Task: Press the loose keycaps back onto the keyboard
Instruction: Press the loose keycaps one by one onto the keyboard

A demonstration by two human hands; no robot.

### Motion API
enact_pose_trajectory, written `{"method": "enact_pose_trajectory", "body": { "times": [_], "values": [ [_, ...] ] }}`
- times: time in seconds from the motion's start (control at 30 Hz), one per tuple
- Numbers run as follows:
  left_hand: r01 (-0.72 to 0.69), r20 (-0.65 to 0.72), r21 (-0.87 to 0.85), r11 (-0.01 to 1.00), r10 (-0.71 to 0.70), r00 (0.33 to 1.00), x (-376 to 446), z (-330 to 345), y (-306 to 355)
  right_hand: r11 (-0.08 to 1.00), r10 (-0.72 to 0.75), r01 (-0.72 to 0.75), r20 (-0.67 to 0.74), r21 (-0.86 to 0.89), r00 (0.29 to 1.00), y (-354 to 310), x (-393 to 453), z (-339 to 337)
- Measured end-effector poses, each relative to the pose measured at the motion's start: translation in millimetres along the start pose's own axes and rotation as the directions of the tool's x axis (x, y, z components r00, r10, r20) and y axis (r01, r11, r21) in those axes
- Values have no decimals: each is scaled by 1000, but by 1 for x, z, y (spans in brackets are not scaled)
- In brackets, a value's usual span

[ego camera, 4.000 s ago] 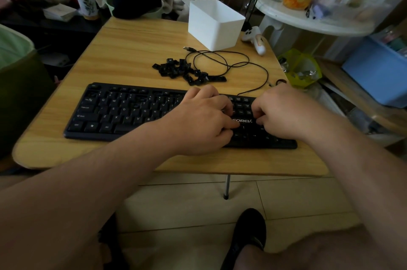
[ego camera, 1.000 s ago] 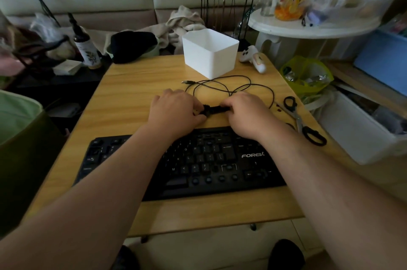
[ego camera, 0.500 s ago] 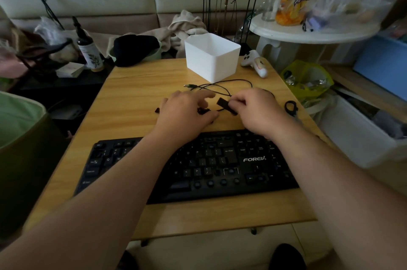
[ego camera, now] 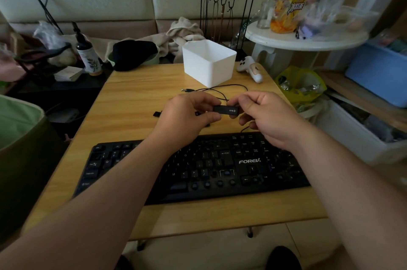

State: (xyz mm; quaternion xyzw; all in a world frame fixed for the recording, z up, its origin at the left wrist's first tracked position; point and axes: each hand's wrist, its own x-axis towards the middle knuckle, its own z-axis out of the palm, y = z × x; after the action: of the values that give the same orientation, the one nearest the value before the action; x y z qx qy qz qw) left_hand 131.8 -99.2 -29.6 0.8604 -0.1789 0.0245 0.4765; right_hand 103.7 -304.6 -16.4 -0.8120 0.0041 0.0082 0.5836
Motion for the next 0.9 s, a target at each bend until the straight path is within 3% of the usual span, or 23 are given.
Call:
{"method": "enact_pose_trajectory", "body": {
  "times": [0.2,0.37,0.47,0.67,0.77,0.9],
  "values": [
    [-29,-4,-16,999,29,1000,-5,-1,1,997,-54,54,6,-63,999,-5,-10,-5],
    [-66,50,-143,987,74,996,-16,-2,6,991,-118,122,64,-55,991,-9,-25,3],
    [1,84,-342,940,29,996,-28,0,16,979,-178,187,108,-81,978,-12,-33,14],
    [27,-20,-435,900,-40,999,-42,-4,19,963,-241,245,-46,114,969,-14,-39,27],
    [78,38,-489,869,-68,997,-46,-5,17,938,-335,342,-112,52,936,-13,-42,30],
    [116,85,-646,755,-80,993,-47,-9,13,923,-373,383,-166,32,913,-11,-44,31]
  ]
}}
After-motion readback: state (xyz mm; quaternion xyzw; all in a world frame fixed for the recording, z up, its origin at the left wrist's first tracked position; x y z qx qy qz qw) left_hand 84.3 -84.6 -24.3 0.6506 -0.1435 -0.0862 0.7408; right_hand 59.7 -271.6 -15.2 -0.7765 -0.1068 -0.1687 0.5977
